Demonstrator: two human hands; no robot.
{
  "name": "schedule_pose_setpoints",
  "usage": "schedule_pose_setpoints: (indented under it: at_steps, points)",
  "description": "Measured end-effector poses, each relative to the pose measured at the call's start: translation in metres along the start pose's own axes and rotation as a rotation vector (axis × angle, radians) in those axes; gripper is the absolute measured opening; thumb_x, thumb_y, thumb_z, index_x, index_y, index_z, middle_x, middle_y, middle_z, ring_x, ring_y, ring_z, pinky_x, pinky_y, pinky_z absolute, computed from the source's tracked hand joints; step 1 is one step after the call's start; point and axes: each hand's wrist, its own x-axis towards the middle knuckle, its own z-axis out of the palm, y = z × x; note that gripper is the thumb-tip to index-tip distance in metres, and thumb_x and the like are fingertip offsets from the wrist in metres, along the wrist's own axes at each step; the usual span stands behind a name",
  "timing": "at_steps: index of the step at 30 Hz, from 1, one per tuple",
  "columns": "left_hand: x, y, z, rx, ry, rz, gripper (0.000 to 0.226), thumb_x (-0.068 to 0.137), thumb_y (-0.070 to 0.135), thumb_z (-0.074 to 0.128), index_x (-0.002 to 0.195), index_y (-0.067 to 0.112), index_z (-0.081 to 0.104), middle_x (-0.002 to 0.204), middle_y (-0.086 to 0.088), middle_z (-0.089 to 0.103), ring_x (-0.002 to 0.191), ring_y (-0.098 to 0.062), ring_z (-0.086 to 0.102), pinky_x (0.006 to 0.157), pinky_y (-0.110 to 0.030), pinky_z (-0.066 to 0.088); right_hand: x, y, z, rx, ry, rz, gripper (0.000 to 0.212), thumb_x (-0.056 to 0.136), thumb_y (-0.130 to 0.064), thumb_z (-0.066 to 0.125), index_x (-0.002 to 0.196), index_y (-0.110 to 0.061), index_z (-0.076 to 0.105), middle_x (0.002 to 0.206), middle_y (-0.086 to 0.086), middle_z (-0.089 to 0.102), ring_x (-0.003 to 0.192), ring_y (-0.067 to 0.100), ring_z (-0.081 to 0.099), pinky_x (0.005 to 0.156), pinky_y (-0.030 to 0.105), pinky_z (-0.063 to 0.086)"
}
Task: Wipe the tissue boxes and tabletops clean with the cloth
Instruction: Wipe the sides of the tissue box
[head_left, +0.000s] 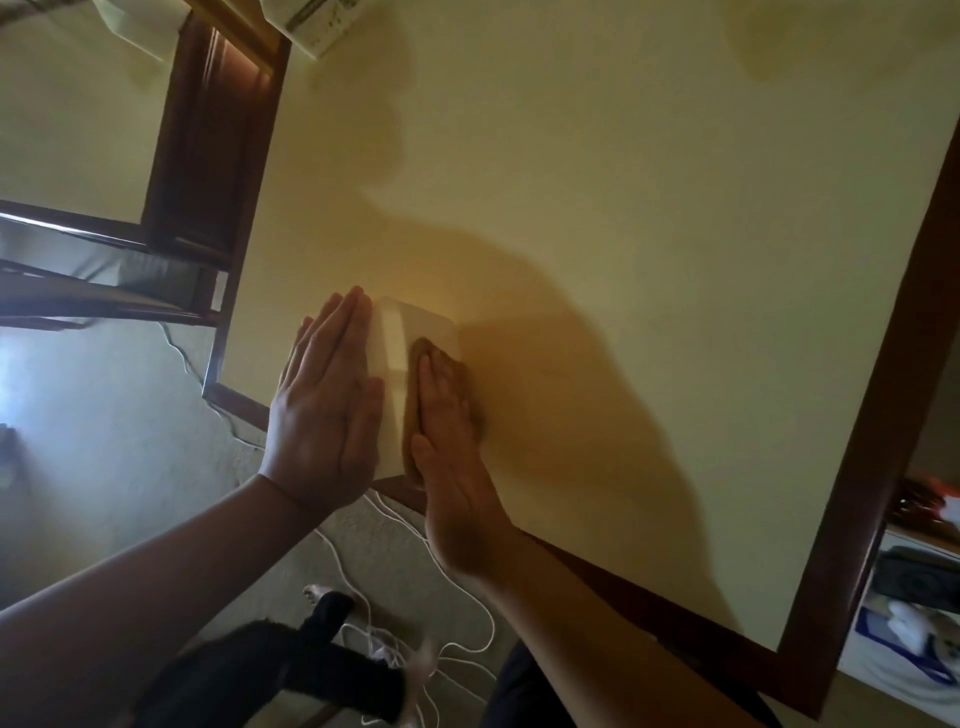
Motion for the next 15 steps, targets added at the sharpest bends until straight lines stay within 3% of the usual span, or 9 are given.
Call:
schedule_pose_setpoints:
  at_steps: [3, 7, 8, 11, 15]
  points:
    - [0.0, -0.001, 0.0, -0.012, 0.006, -0.001, 0.058, 0.105, 0.026, 0.036, 0.155, -0.003, 0.038, 0.163, -0.016, 0.038, 0.154, -0.031, 0.032, 0.122, -0.061, 0.029, 0.018, -0.008, -0.004, 0.005, -0.015, -0.05, 0.065, 0.108, -0.018, 0.026, 0.168, -0.017, 0.005, 0.176, -0.011, -0.007, 0.16, 0.004, -0.013, 0.13, 0.036, -0.011]
    - [0.001, -0.002, 0.001, -0.034, 0.019, -0.028, 0.058, 0.107, 0.033, 0.035, 0.154, -0.002, 0.041, 0.162, -0.014, 0.039, 0.153, -0.029, 0.034, 0.123, -0.059, 0.03, 0.05, -0.007, -0.009, -0.01, 0.007, -0.179, 0.067, 0.103, -0.011, 0.032, 0.168, -0.008, 0.013, 0.177, 0.001, 0.004, 0.163, 0.013, -0.005, 0.132, 0.047, -0.003]
    - [0.001, -0.001, 0.001, -0.033, 0.023, -0.031, 0.059, 0.108, 0.036, 0.034, 0.154, -0.001, 0.042, 0.162, -0.012, 0.039, 0.153, -0.029, 0.035, 0.123, -0.058, 0.03, 0.058, -0.007, -0.01, -0.018, 0.016, -0.195, 0.068, 0.102, -0.011, 0.034, 0.167, -0.007, 0.014, 0.177, 0.003, 0.006, 0.163, 0.013, -0.003, 0.133, 0.044, -0.003]
    - [-0.001, -0.001, 0.001, -0.026, 0.033, -0.021, 0.06, 0.107, 0.037, 0.035, 0.154, 0.001, 0.042, 0.161, -0.01, 0.04, 0.152, -0.029, 0.036, 0.122, -0.058, 0.031, 0.078, 0.002, -0.013, -0.036, 0.056, -0.162, 0.068, 0.103, -0.014, 0.033, 0.168, -0.007, 0.013, 0.177, 0.003, 0.007, 0.161, 0.005, -0.004, 0.129, 0.026, -0.005]
    - [-0.003, -0.001, 0.001, -0.025, 0.025, -0.027, 0.06, 0.106, 0.034, 0.035, 0.156, 0.002, 0.039, 0.163, -0.01, 0.038, 0.153, -0.028, 0.034, 0.12, -0.061, 0.033, 0.08, 0.022, -0.014, -0.032, 0.064, -0.007, 0.07, 0.103, -0.026, 0.028, 0.169, -0.017, 0.006, 0.177, -0.005, 0.001, 0.16, 0.004, -0.013, 0.13, 0.03, -0.011]
